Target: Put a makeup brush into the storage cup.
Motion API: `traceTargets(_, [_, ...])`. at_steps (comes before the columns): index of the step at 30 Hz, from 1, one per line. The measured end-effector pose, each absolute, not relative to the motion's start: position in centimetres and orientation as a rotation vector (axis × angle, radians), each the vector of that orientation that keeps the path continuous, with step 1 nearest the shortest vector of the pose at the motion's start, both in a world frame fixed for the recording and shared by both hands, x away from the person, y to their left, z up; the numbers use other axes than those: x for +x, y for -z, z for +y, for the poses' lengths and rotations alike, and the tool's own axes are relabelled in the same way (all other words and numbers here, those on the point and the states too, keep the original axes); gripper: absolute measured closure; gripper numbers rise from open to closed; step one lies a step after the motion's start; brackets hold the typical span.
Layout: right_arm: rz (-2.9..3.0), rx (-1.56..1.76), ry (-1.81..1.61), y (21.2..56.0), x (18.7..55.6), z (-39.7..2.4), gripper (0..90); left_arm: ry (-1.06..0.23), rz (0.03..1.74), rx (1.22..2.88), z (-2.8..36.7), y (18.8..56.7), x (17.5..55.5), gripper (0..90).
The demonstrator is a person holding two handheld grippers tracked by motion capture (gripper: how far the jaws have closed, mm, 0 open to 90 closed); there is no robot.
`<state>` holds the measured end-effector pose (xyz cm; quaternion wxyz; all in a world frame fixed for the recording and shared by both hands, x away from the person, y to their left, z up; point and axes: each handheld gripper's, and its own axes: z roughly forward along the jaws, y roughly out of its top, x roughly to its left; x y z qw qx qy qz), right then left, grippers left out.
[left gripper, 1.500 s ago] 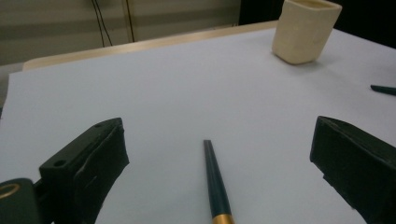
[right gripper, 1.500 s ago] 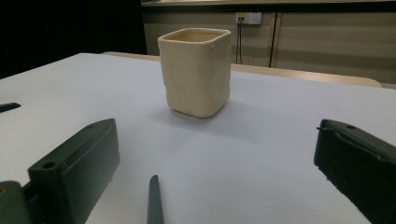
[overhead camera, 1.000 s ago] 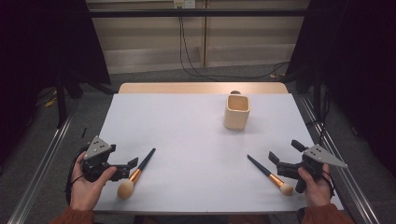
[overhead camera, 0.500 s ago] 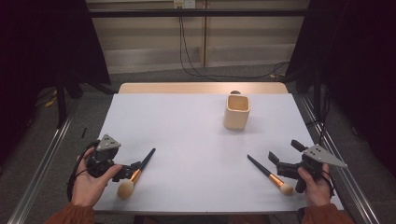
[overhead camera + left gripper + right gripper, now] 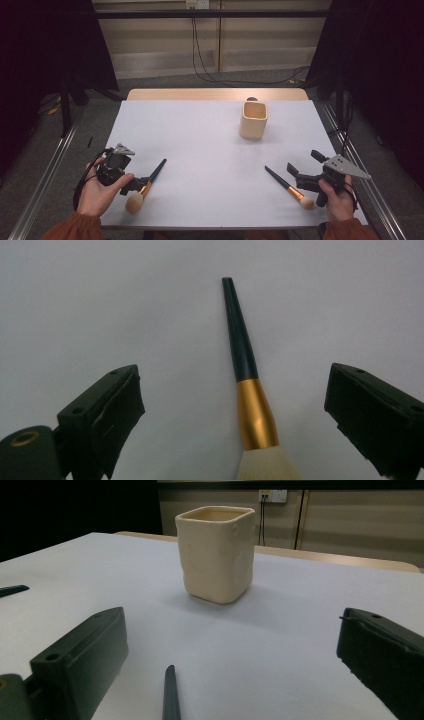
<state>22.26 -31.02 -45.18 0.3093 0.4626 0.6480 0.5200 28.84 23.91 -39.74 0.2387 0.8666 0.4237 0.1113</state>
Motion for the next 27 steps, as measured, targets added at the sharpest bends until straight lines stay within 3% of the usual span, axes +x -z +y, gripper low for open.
traceTargets(16, [1.724,1.212,-1.371,45.2,22.3,-31.0,0.0,-0.124,1.194,2.505,23.3,41.1,29.8,6.1])
traceTargets(27, [1.729,1.210,-1.369,45.2,22.3,-30.9,0.0,-0.077,1.190,2.596,22.6,42.1,30.5,6.7])
